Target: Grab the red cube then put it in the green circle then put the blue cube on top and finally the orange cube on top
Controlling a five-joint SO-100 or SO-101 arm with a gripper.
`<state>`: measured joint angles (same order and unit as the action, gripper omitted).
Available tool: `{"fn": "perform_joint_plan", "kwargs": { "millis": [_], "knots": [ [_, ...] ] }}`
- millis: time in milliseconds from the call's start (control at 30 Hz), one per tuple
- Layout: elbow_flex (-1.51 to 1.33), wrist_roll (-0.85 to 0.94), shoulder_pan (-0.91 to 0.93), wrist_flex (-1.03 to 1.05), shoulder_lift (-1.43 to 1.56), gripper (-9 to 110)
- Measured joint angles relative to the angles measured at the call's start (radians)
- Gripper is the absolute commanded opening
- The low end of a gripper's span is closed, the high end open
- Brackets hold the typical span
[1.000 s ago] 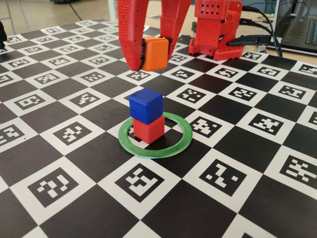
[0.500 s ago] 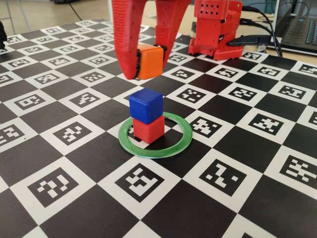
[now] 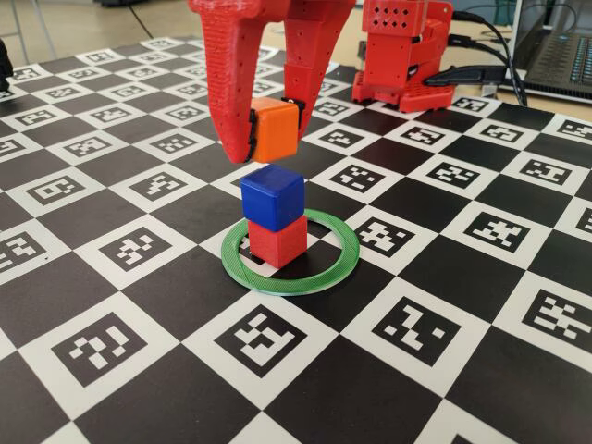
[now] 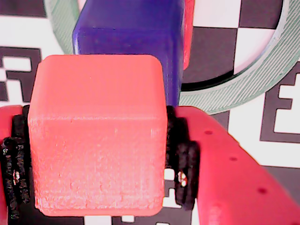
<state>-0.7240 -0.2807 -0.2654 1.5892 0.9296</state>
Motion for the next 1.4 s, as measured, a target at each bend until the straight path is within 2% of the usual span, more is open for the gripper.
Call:
{"fn": "perform_joint_plan", "kwargs": {
  "millis": [1400],
  "knots": [
    [-0.029,-0.023,-0.029,-0.018,-0.021,1]
  ]
}}
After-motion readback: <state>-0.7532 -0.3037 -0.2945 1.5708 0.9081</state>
